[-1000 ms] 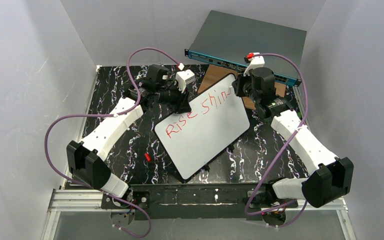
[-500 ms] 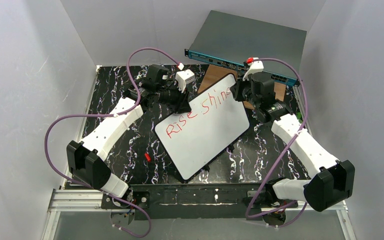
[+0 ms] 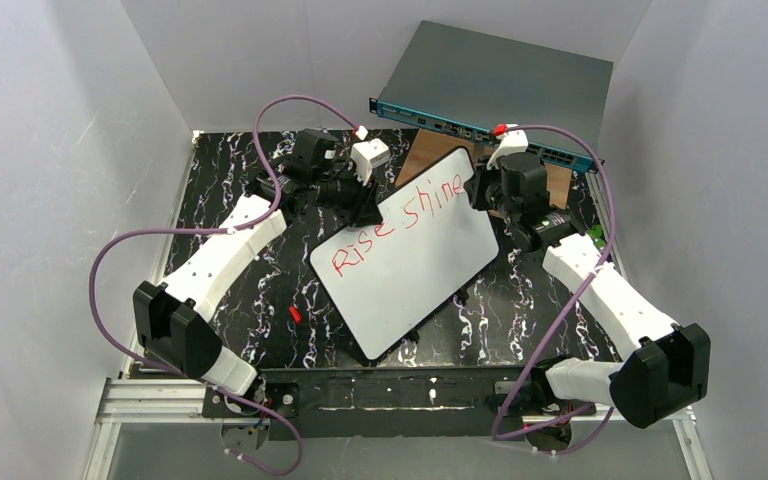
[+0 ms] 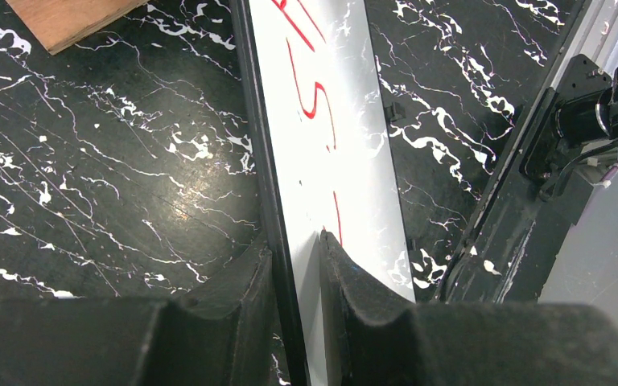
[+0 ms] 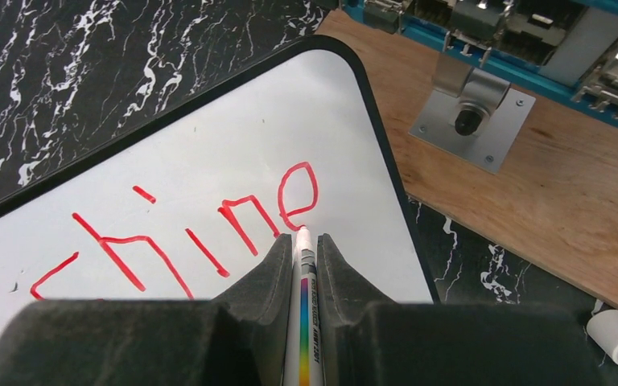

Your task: Write a sentence on the whiteboard

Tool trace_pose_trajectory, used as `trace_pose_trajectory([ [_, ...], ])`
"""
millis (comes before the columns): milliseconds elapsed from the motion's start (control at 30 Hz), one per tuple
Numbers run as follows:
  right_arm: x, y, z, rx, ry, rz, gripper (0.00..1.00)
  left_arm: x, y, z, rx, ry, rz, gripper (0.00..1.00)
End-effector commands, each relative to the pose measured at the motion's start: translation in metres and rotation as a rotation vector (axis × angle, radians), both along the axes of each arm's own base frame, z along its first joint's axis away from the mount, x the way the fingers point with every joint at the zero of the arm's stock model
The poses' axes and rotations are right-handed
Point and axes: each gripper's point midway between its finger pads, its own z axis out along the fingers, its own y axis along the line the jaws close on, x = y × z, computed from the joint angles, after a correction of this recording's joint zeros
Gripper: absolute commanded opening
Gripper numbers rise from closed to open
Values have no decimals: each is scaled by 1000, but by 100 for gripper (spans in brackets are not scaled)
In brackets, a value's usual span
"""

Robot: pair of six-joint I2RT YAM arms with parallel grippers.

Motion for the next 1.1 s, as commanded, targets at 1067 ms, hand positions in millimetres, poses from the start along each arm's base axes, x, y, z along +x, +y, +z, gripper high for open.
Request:
trace_pose_trajectory([
  [1067, -37, -27, 83, 36, -137, -22, 1, -14, 0, 7, 6, -26, -57, 0],
])
